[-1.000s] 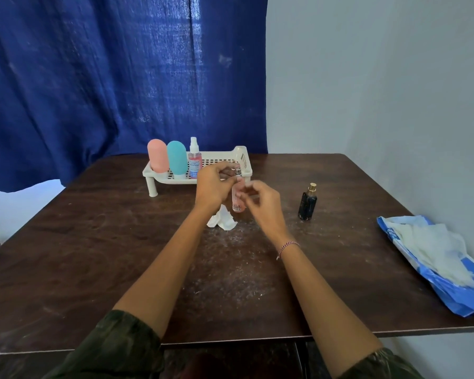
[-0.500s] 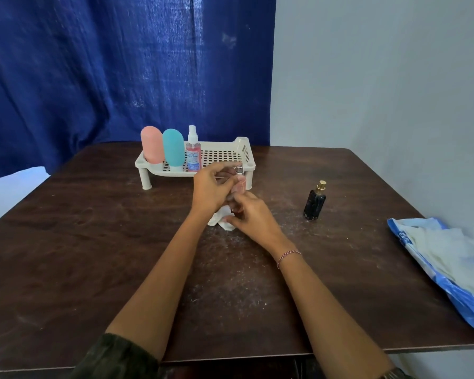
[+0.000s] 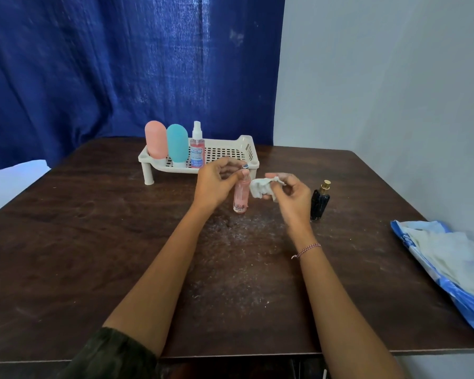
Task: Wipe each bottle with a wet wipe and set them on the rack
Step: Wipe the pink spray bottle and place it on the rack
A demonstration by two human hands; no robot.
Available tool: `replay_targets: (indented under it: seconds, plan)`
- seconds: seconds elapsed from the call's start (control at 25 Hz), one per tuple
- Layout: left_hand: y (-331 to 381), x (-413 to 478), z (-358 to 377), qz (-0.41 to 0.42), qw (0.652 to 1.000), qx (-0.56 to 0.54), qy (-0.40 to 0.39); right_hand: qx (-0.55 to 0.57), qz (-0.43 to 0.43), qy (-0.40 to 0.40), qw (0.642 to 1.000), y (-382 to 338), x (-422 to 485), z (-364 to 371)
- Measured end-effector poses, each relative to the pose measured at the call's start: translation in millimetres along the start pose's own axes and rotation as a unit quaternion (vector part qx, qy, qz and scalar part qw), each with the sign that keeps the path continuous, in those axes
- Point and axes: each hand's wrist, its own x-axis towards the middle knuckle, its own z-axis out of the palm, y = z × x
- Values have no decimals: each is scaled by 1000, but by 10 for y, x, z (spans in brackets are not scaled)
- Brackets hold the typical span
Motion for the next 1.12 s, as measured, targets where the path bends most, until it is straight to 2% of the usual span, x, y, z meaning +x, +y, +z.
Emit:
replay_targets:
  seconds: [0.2, 0.32, 0.4, 0.64, 1.12]
  plan:
    - [17, -2, 17, 2, 1000, -13, -3, -46, -41, 111, 992, -42, -30, 88]
    - [28, -1, 30, 9, 1000, 0, -13, -77, -82, 128, 985, -65, -75, 157]
    - [60, -14, 33, 15, 1000, 10, -22, -105, -112, 116, 981, -72, -104, 190]
    - [70, -13, 0, 13, 1000, 3, -11, -132, -163, 13, 978, -62, -155, 236]
    - [74, -10, -19, -14, 1000, -20, 5, -218, -184, -22, 958, -28, -119, 205]
